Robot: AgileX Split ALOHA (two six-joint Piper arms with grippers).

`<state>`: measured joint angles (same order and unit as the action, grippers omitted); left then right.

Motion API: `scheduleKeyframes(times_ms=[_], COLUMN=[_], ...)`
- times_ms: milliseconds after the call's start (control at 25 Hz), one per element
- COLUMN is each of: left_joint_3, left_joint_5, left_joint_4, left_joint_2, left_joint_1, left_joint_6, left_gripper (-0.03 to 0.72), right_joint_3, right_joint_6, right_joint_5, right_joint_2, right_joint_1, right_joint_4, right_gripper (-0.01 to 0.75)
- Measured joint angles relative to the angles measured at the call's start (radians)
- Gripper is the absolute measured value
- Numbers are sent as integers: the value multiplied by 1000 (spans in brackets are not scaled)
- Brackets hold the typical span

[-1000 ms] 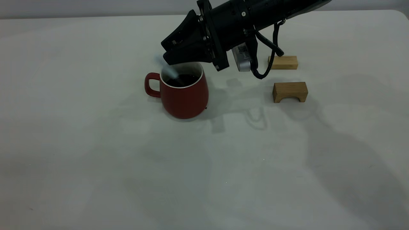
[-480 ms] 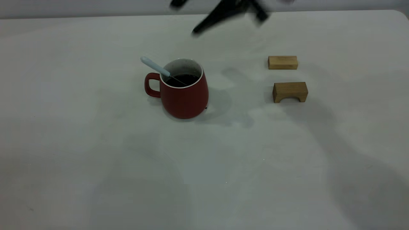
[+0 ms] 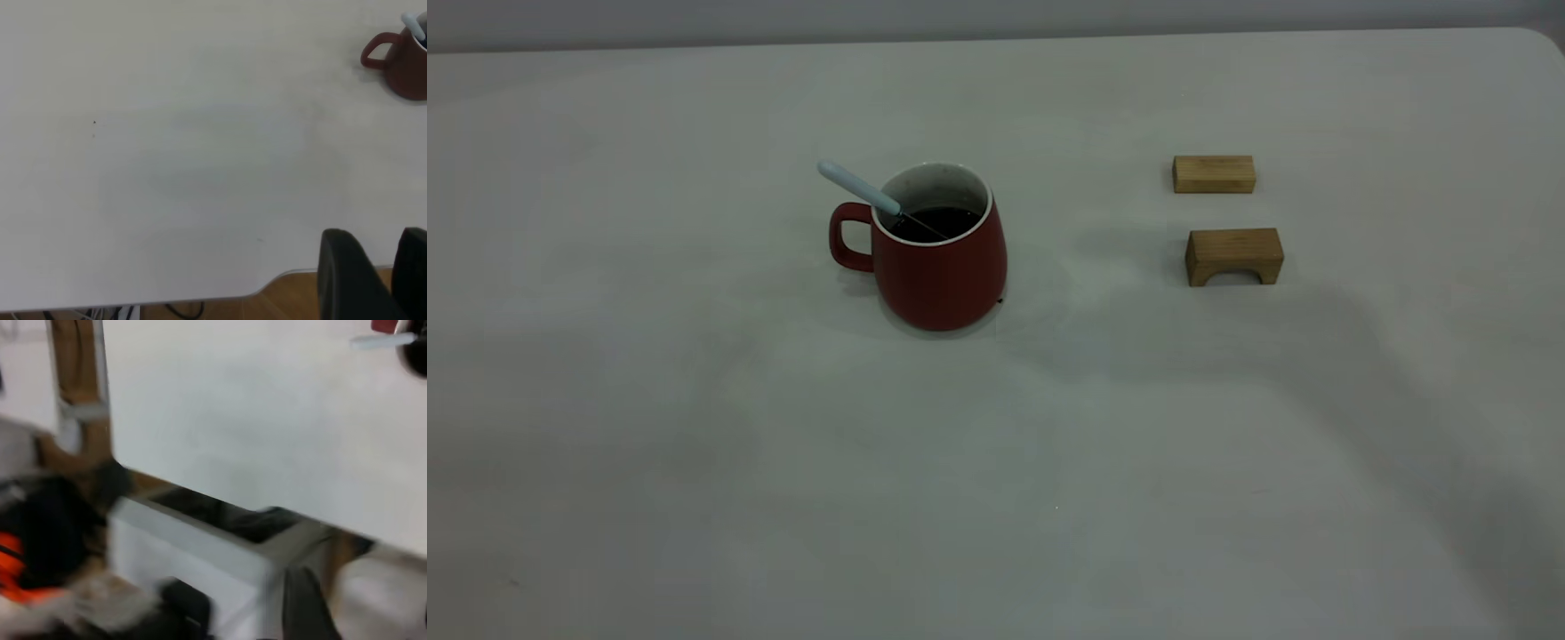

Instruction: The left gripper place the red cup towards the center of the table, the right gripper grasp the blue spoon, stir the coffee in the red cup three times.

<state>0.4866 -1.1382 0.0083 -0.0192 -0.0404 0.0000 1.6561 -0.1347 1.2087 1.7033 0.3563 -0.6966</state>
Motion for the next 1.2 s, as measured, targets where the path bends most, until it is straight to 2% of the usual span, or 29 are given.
scheduleKeyframes(times_ms=[240, 360, 640, 920, 1120, 1200], left_joint_3=[0, 0, 0, 0, 0, 0], left_joint_5=[0, 0, 0, 0, 0, 0], left_joint_4=[0, 0, 0, 0, 0, 0], left_joint_2=[0, 0, 0, 0, 0, 0], left_joint_1=[0, 0, 0, 0, 0, 0], left_joint_6=[0, 0, 0, 0, 0, 0], left_gripper=[243, 243, 243, 243, 243, 243], right_joint_3=[-6, -74, -455, -807, -977, -1039], right_joint_6=[207, 215, 200, 199, 199, 205], right_joint_5=[27, 28, 28, 28, 22, -17], right_joint_2=[-171, -276, -631, -1047, -1317, -1408], right_joint_1=[0, 0, -1, -7, -92, -136], right_joint_4=[157, 289, 527, 585, 593, 595], right_gripper=[428, 406, 360, 336, 334, 334])
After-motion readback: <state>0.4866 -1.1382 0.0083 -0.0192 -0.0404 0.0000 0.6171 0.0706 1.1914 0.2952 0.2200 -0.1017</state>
